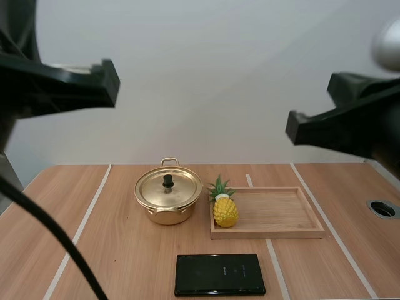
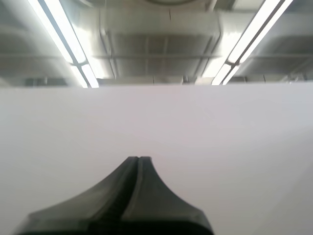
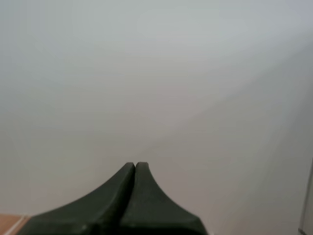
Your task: Open the pot, put the grape inside, and close it
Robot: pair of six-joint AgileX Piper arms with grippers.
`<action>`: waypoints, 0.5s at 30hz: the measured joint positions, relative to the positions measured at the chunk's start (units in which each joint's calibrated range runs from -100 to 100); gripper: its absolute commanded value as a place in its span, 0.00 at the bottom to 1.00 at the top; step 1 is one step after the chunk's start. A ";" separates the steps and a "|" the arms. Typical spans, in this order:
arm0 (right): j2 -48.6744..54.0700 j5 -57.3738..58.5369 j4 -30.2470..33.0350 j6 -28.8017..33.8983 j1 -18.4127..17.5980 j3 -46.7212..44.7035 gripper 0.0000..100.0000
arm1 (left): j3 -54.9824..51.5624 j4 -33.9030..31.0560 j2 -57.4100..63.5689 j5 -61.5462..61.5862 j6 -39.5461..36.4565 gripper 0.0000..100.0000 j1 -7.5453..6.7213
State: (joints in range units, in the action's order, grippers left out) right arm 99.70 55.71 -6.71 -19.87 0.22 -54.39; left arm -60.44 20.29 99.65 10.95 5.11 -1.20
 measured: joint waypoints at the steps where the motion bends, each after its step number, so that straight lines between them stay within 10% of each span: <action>1: -0.12 -0.88 0.41 0.00 0.00 -3.08 0.00 | -2.81 0.00 0.00 -1.21 0.00 0.00 0.00; 15: -0.12 -14.40 4.56 0.00 0.00 -28.97 0.00 | -27.06 0.00 0.00 -8.64 4.05 0.00 0.00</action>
State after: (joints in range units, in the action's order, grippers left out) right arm 99.58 41.30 -2.14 -19.87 0.22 -83.36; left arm -87.50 20.29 99.65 2.31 9.16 -1.20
